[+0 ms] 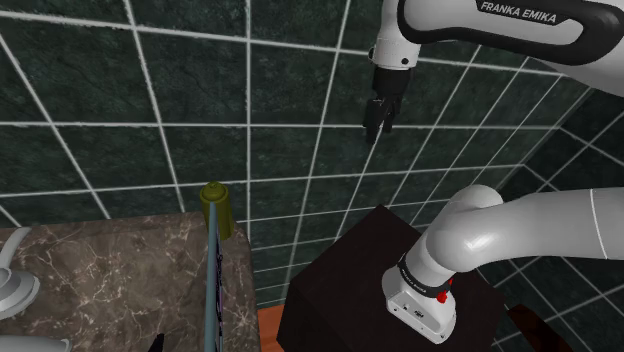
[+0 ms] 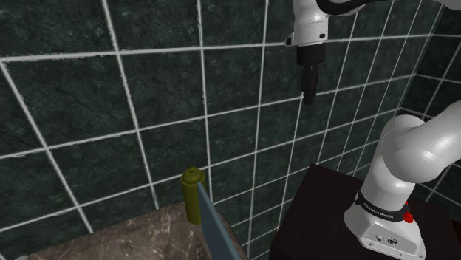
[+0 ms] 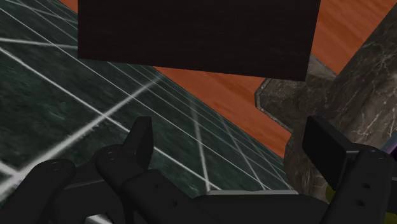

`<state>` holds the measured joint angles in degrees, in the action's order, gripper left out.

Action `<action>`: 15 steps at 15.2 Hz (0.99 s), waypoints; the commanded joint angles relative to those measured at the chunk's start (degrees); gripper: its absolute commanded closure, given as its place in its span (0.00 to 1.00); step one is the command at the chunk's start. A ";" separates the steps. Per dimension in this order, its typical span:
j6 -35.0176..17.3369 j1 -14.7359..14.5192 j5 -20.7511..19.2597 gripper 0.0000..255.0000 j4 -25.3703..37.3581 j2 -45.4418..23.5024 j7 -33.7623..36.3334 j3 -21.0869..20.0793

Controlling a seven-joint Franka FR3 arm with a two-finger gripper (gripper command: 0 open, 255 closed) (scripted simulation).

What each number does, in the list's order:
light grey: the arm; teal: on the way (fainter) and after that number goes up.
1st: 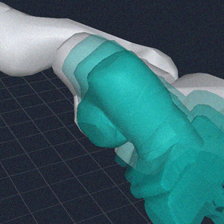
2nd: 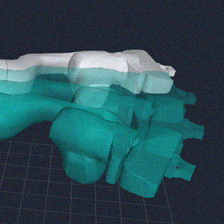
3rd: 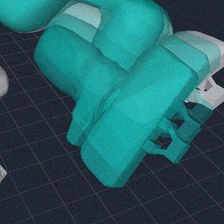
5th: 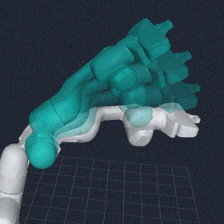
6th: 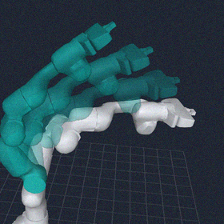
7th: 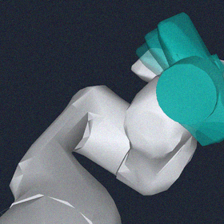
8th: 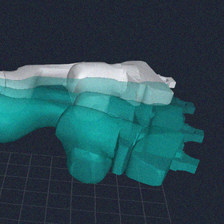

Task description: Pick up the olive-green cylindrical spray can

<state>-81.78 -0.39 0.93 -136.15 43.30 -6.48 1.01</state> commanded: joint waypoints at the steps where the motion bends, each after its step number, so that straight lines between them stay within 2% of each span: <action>1: 0.00 0.00 0.00 0.00 0.00 0.00 0.00 0.00; 9: -5.89 -2.33 5.40 0.00 4.30 -10.90 12.82 -10.32; 15: -9.73 -3.42 6.50 0.00 10.78 -21.93 22.53 -17.17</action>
<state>-91.16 -3.65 7.38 -126.74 23.20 14.28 -15.07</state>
